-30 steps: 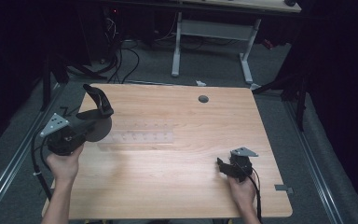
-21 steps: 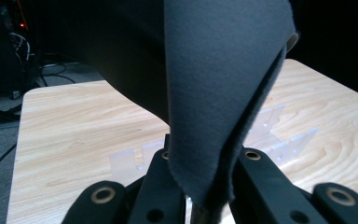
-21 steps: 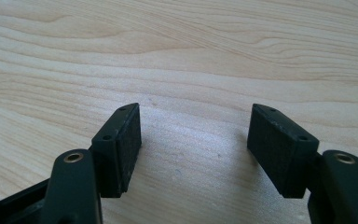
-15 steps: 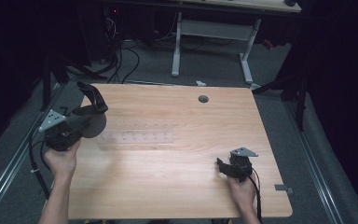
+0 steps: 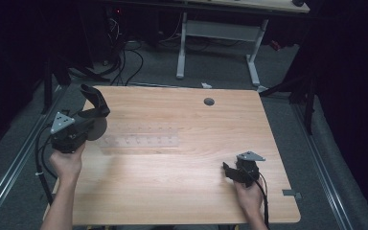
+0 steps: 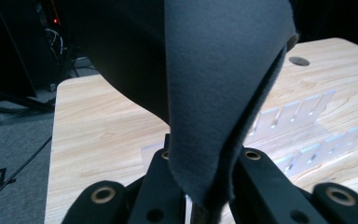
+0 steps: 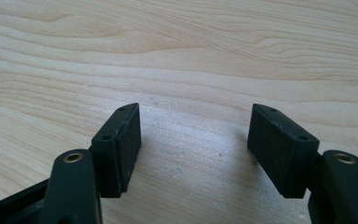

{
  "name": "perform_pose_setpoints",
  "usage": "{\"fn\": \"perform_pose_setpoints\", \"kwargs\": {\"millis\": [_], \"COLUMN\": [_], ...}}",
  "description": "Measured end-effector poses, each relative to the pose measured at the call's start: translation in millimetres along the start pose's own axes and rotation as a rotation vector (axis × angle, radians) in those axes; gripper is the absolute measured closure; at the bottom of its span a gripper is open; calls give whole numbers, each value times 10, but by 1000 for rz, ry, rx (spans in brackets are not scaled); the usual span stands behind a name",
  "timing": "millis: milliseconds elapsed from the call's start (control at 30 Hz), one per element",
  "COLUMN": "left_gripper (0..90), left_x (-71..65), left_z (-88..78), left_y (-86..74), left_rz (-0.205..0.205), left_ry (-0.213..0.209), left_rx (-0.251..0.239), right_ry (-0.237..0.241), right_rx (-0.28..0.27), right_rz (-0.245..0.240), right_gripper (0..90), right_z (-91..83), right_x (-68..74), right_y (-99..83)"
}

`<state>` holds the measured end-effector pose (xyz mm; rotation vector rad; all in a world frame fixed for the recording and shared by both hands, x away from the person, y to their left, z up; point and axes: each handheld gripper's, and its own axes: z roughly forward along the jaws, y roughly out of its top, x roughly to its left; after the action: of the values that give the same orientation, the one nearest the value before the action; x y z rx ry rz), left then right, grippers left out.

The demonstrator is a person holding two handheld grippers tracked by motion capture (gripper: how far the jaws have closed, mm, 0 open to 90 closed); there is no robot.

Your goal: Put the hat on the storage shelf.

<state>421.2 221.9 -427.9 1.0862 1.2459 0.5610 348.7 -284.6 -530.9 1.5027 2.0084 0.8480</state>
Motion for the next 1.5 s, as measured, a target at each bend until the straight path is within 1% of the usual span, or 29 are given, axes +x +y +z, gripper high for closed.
{"fn": "perform_pose_setpoints", "kwargs": {"millis": [133, 233, 333, 567, 700, 800, 900, 1067, 1100, 1167, 1233, 1267, 1300, 1333, 1467, 1500], "left_gripper": [860, 860, 860, 860, 860, 859, 859, 857, 856, 854, 850, 847, 837, 809, 652, 626], "left_x": [4, 14, 10, -7, -2, 9, 24, 51, 65, 83, 98, 103, 104, 103, 92, 93], "left_z": [20, 43, 64, 114, 144, 158, 167, 162, 163, 158, 147, 141, 137, 128, 104, 94], "left_y": [-61, -90, -106, -180, -235, -268, -298, -370, -393, -423, -420, -415, -413, -411, -408, -405], "left_rz": [21, 14, 17, 48, 46, 52, 41, 33, 29, 17, -5, -10, -19, -18, -38, -39], "left_ry": [14, 21, 25, 43, 51, 55, 56, 53, 56, 52, 50, 50, 48, 45, 45, 44], "left_rx": [15, 19, 21, 30, 28, 32, 33, 56, 71, 70, 70, 76, 77, 77, 85, 87], "right_ry": [0, 0, 0, 0, 0, 0, 0, 1, 1, 0, 0, 0, 0, 0, 2, 2], "right_rx": [0, 0, 0, 0, 0, 0, 0, 0, 0, 0, 0, 1, 1, 1, 1, 1], "right_rz": [0, 0, 0, 0, -1, -1, -1, -1, -1, -1, -1, 0, 0, 0, -3, -3], "right_gripper": [351, 351, 352, 351, 351, 351, 351, 351, 350, 350, 350, 350, 350, 348, 346, 347], "right_z": [0, 0, 0, 0, 0, 0, 0, 0, 0, -1, -1, -2, -2, -2, -2, -2], "right_x": [0, 0, 0, 0, 0, 0, 0, 0, 0, 0, 1, 2, 2, 1, 2, 2], "right_y": [0, 0, 0, 0, 0, 0, 0, 0, 0, 0, -1, -1, -1, -1, -1, -1]}}
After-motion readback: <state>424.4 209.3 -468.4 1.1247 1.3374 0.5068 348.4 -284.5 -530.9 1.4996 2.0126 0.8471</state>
